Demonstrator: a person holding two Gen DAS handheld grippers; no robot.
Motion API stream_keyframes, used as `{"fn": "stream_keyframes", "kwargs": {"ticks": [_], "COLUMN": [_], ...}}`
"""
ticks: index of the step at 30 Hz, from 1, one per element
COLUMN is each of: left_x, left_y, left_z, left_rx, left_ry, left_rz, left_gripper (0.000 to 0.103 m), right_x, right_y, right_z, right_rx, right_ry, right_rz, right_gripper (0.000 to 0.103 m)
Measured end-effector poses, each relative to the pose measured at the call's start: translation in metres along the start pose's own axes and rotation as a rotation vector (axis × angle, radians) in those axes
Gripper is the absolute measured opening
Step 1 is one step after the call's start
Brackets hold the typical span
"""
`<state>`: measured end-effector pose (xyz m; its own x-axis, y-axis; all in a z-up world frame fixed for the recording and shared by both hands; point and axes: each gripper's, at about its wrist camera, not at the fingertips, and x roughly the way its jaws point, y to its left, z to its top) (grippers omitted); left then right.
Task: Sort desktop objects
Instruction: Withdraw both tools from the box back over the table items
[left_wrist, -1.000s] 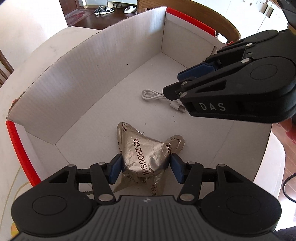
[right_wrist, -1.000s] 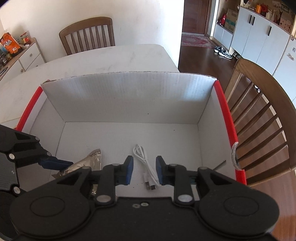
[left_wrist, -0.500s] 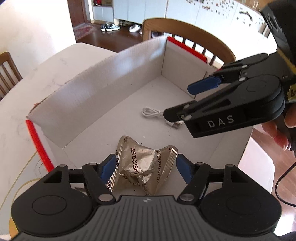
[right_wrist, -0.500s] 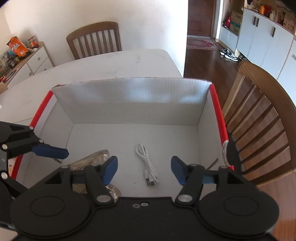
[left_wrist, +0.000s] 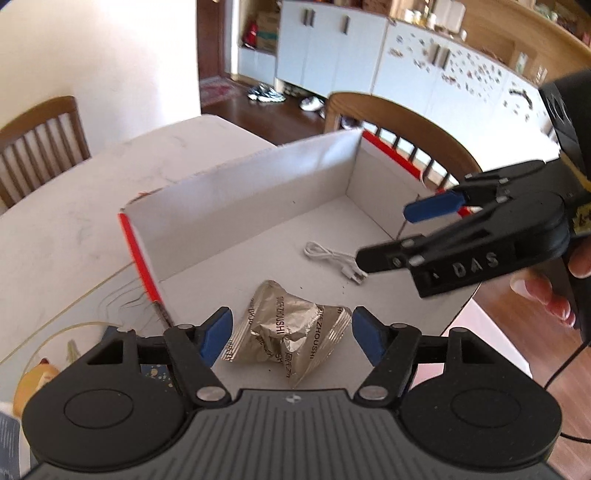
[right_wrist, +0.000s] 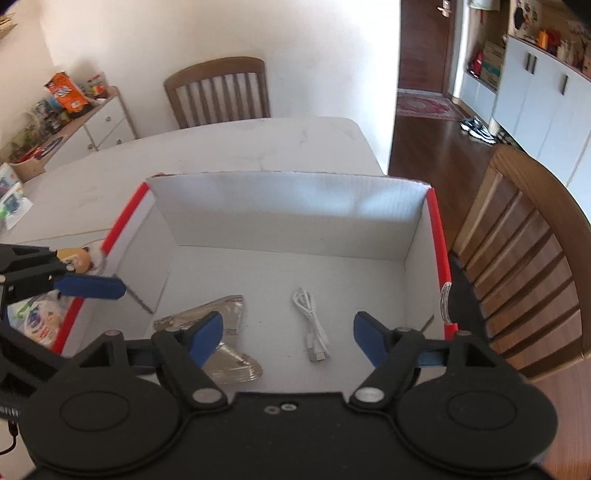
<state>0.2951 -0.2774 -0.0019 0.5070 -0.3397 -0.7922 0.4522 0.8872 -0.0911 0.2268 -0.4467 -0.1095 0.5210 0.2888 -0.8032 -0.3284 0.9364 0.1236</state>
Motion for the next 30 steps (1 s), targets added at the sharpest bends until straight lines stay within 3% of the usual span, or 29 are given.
{"fn": "stream_keyframes", "kwargs": {"ticks": [3, 7, 10, 19, 30], "left_x": [-0.009, -0.019, -0.027, -0.059, -0.095], "left_y": [0.001, 0.000, -0.002, -0.007, 0.023], "left_z": [-0.003, -0.006, -0.009, -0.023, -0.055], "left_rx": [-0.032, -0.055, -0.070, -0.046, -0.088], "left_ry": [-0.026, -0.060, -0.086, -0.137, -0.164], "left_rz": [0.003, 0.011, 0.010, 0.019, 0.033], "left_gripper": [0.084, 0.087, 0.102, 0.103, 0.103], "right_x": [-0.008, -0.016, -0.022, -0.049, -0.071], "right_y": [0.004, 0.007, 0.009, 0.025, 0.069], "right_z": [-0.003, -0.009, -0.014, -0.032, -0.046], "right_rx": [-0.041, -0.056, -0.047, -0.041, -0.024], "right_ry": [-0.022, -0.038, -0.048, -0.086, -0.145], "right_rz": [0.002, 0.005, 0.001, -0.006, 0.006], "right_gripper": [0.085, 0.086, 0.087, 0.088, 0.088]}}
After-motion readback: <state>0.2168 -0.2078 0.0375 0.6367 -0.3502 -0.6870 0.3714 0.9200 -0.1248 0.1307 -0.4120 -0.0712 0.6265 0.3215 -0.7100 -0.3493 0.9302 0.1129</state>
